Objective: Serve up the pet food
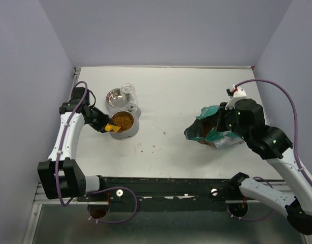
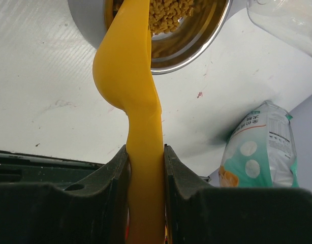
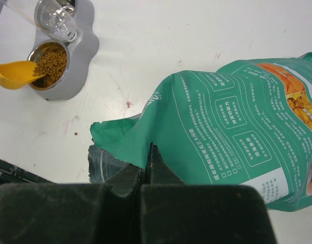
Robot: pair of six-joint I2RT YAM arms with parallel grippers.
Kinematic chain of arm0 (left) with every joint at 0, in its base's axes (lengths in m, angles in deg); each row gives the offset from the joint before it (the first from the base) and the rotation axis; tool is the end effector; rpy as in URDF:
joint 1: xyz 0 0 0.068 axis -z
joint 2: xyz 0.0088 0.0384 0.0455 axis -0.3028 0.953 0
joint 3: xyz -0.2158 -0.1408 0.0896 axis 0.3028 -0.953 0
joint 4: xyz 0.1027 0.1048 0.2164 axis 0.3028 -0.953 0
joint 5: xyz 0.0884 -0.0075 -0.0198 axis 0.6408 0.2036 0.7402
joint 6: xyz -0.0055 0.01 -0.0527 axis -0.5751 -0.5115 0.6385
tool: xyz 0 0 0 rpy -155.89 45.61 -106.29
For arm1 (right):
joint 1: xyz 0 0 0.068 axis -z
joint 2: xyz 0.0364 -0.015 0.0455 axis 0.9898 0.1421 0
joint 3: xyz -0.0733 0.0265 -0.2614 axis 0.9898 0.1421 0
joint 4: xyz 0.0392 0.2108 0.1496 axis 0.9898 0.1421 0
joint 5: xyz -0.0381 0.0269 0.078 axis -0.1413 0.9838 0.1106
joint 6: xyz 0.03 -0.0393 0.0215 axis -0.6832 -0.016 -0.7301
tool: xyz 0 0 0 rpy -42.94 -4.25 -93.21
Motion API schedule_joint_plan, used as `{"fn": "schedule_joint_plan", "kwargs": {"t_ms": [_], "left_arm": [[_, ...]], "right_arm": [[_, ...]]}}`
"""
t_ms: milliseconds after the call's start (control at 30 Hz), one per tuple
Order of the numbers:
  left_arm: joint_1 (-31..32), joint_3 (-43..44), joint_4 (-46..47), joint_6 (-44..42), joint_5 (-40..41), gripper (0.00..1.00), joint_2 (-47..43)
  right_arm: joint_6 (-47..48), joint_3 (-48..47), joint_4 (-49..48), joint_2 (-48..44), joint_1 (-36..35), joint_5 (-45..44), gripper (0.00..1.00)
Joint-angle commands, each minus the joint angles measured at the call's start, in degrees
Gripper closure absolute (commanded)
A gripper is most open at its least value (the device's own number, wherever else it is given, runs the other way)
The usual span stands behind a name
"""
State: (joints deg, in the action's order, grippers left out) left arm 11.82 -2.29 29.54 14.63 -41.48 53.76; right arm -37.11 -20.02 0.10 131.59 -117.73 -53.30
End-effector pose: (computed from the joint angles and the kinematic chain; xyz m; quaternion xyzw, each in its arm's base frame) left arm 0.2362 0.0099 0.2806 -0.4352 0.8596 -0.2530 0.0878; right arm 0.1325 0.0878 0.3971 -0.0594 0.8529 0.1772 0.4875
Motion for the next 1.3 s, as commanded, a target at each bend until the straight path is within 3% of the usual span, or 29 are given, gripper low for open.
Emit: {"fn": "schedule_joint_plan", "kwargs": {"t_ms": [0,300,500,867,1100,1267], "left_arm": [[3.16,7.69,-6.92,2.09,6.08,1.0,2.5],[5.63,15.26,-11.5,2.8,8.37,1.0,6.2],[7.56,13.51,-11.06,2.79,8.03,1.0,6.11],[7.82,8.94,-7.55,-7.21,4.51,1.0,-5.74],[9.14,-2.47,4.21,-7.59,-11.82,1.0,-21.02],[14.49,-8.64,20.98,-1.18,-27.38,1.0,-29.91]], "right_arm": [[-0.32,-1.49,-6.4,-0.63,-0.14,1.78,1.0],[-0.59,-3.51,-5.88,1.74,-0.14,1.95,1.0],[-0.59,-5.26,-4.65,3.32,-0.14,1.16,1.0],[-3.14,-8.43,-2.8,8.24,-0.05,1.25,1.0],[-3.4,-11.16,-1.57,12.29,-0.14,0.46,1.0],[-3.31,-12.13,-0.6,14.49,-0.14,0.81,1.0]]}}
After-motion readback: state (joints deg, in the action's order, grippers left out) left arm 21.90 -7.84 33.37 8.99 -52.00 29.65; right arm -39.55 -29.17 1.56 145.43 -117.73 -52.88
